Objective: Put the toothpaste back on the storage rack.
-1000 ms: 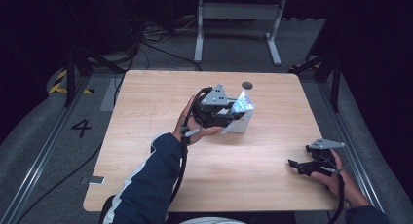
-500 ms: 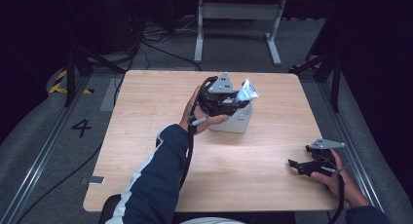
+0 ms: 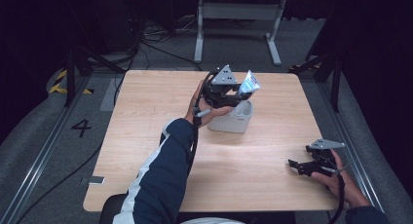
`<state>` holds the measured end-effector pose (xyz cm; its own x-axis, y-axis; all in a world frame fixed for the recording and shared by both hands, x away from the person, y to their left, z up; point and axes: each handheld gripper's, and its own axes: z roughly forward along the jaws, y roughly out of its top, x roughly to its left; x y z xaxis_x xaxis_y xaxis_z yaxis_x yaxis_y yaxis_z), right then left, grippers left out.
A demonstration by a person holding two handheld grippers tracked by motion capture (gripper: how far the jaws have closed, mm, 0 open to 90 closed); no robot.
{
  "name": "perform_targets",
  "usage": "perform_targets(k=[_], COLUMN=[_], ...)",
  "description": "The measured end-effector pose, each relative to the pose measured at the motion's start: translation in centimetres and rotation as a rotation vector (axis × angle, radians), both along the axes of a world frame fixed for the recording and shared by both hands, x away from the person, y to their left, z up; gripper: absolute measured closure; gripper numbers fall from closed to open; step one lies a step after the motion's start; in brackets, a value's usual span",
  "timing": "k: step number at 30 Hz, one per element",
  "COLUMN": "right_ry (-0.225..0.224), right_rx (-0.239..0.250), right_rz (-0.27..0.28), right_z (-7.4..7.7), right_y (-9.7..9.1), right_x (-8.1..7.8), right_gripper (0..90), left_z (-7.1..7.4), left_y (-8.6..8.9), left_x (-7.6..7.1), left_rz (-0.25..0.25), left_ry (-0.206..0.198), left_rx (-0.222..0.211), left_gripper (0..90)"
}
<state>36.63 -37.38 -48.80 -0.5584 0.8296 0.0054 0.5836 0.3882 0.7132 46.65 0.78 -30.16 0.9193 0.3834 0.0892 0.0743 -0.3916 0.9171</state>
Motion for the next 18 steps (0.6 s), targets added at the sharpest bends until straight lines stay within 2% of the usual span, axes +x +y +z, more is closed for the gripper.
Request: perform_targets(k=[3, 6, 10, 12, 18], right_ry=[0.000, 0.001, 0.000, 0.001, 0.002], right_rx=[-0.001, -0.001, -0.001, 0.001, 0.003], right_rz=[0.000, 0.000, -0.001, -0.004, -0.004], right_z=[0.0, 0.0, 0.0, 0.0, 0.0], right_y=[0.0, 0.0, 0.0, -0.1, -0.1], right_x=[0.0, 0.0, -0.1, -0.1, -0.1], right_gripper=[1.4, 1.5, 1.5, 1.4, 1.4], left_z=[0.0, -0.2, -1.2, -1.7, -3.2], left_y=[-0.1, -0.1, -0.1, 0.1, 0.2], left_x=[0.3, 0.7, 1.6, 2.0, 2.8], left_rz=[0.015, 0.010, 0.020, 0.027, 0.048], left_ry=[-0.014, -0.016, -0.028, -0.015, 0.002], left_rx=[0.003, 0.003, 0.001, -0.016, -0.013], left_gripper=[64.9, 64.9, 64.7, 64.6, 64.5])
